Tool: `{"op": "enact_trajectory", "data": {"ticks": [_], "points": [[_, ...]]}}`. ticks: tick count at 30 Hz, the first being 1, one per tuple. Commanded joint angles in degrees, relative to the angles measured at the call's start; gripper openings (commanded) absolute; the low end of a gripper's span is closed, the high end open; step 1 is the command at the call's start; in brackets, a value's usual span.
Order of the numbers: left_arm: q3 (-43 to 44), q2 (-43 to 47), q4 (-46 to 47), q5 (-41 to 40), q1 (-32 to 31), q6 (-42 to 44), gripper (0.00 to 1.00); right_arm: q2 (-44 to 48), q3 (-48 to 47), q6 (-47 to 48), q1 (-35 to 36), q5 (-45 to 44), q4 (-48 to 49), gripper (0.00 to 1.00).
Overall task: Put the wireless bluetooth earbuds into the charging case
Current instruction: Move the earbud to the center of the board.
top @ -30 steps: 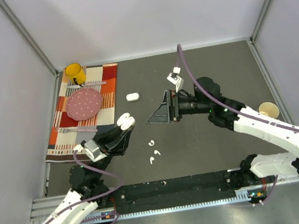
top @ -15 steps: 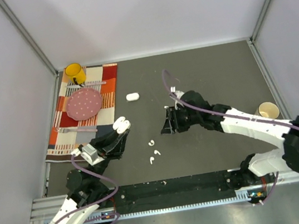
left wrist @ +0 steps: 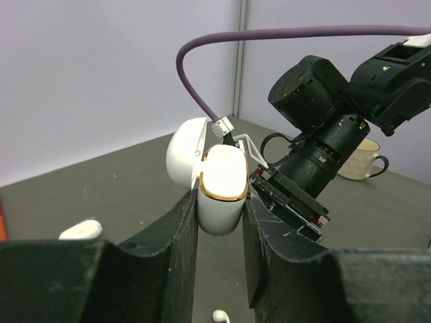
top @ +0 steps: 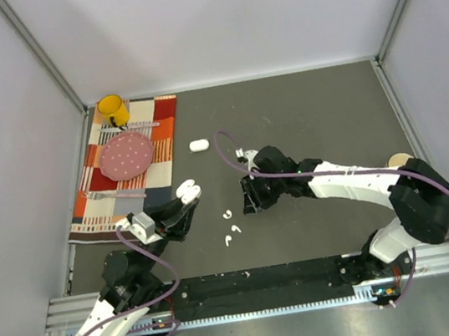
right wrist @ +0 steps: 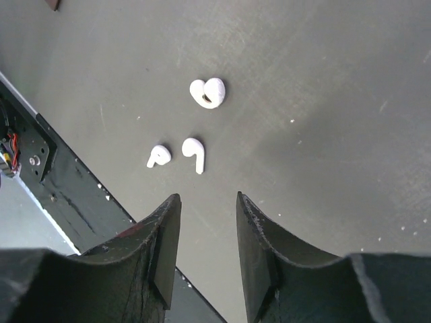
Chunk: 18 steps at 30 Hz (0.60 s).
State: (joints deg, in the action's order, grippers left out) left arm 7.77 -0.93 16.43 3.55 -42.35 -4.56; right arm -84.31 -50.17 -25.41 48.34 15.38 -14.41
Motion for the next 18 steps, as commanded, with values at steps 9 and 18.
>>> {"op": "enact_trajectory", "data": {"ticks": [9,18], "points": [[5.5,8.8,-10.5,-6.6,0.2,2.4,0.00,-6.3,-4.7,-0.3,5.4,-1.5,4.1,0.37],[7.1,10.1,-15.2,-8.9,0.2,2.2,0.00,-8.1,-5.5,0.4,7.5,-1.2,6.1,0.37]]}}
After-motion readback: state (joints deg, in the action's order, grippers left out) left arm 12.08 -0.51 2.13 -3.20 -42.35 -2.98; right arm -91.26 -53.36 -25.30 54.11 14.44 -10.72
